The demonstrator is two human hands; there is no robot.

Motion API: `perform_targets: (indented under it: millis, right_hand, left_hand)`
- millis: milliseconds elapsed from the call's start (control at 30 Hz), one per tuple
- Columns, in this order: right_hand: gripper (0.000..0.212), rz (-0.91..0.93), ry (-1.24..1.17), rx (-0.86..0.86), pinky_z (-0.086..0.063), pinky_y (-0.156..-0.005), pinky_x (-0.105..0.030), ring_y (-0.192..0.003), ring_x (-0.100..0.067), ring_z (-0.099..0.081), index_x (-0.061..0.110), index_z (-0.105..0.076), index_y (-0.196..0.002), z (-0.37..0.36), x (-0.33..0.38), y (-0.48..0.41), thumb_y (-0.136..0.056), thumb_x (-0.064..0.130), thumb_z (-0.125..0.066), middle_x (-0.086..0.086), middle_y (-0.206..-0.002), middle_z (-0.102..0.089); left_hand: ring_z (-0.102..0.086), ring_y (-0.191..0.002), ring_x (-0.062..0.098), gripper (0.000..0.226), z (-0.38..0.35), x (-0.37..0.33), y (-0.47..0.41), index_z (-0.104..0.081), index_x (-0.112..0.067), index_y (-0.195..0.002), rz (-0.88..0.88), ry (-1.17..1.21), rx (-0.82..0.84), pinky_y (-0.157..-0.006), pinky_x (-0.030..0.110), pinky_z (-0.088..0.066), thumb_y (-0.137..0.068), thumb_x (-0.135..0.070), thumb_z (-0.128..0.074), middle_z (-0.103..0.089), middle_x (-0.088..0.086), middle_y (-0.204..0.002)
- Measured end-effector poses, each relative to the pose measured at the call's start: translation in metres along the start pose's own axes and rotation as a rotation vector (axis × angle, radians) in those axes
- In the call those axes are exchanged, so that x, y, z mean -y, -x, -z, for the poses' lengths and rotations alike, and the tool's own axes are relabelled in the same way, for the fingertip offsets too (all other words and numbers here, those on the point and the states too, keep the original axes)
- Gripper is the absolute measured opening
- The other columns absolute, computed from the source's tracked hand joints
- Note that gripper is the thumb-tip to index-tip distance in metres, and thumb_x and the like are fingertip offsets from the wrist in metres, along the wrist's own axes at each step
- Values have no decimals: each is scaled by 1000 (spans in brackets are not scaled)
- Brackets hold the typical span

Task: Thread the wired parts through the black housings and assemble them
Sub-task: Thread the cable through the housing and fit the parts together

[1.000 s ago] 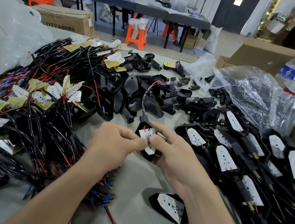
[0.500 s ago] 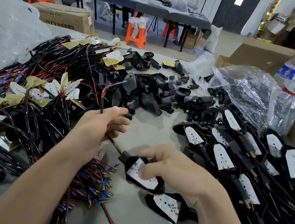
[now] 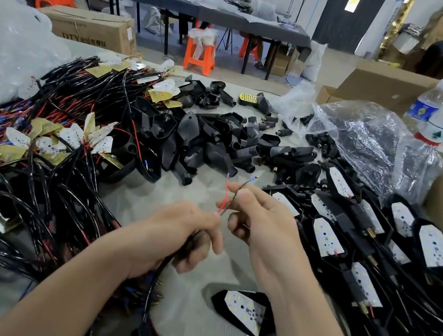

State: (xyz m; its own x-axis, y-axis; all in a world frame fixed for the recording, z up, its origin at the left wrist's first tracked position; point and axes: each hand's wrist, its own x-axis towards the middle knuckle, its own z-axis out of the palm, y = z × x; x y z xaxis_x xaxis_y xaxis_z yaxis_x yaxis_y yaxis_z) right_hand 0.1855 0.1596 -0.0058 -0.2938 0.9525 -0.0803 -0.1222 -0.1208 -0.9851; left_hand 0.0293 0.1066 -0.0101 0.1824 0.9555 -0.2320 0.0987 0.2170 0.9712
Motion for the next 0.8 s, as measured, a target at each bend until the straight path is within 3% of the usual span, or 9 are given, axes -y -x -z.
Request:
perform_targets:
  millis: [133, 333, 400, 500, 633, 733, 800]
  right_hand:
    - [18, -27, -81, -20, -41, -51, -20, -52, -10, -51, 4, -69, -108, 4, 0, -3, -100, 1, -54, -6, -80, -74]
    - [18, 45, -183, -172, -43, -47, -19, -46, -9, -48, 2, -70, -93, -6, -5, -5, -98, -6, -54, -7, -65, -66]
    - [18, 46, -132, -125, -39, -45, -19, -45, -10, -47, 0, -69, -92, -7, -6, -5, -98, -5, -53, -9, -65, -63]
    - [20, 57, 54, -4, -35, -43, -20, -45, -12, -46, 4, -73, -84, -6, -5, -4, -96, -1, -57, -16, -68, -65]
    - [19, 84, 299, 92, -33, -45, -23, -44, -18, -44, 8, -71, -69, -10, -11, -1, -86, 16, -65, -30, -76, -68]
    - [18, 74, 423, 59, -39, -54, -31, -47, -21, -49, 15, -74, -72, -11, -14, -2, -80, 30, -66, -22, -72, -71]
    - [22, 69, 548, 9, -43, -55, -30, -46, -16, -53, 20, -75, -72, -8, -10, -2, -82, 38, -68, -11, -63, -71]
  left_hand:
    - [-48, -40, 15, 46, -8, 7, -2, -75, -17, -75, -24, -60, 55, -43, 21, -33, -97, -46, -47, -60, 9, -55]
    - [-51, -44, 18, 51, 1, 7, -2, -78, -13, -77, 22, -112, 211, -47, 26, -40, -101, -44, -46, -62, 10, -57]
    - [-59, -49, 19, 55, 2, 4, -6, -80, -12, -80, 27, -88, 70, -51, 25, -48, -108, -42, -43, -68, 11, -63]
    - [-72, -66, 18, 45, 2, 4, -19, -81, -9, -93, -26, 120, -314, -59, 23, -57, -108, -35, -48, -78, 15, -83]
    - [-65, -71, 18, 25, 7, 4, -25, -84, -19, -86, -160, 276, -346, -74, 26, -57, -99, -18, -63, -74, 12, -86]
    - [-64, -79, 13, 18, 10, 5, -24, -84, -24, -84, -138, 258, -336, -81, 26, -51, -93, -16, -71, -78, 4, -90]
    - [-63, -80, 9, 15, 11, 5, -25, -84, -21, -82, -126, 255, -437, -72, 17, -51, -89, -12, -75, -79, 0, -87]
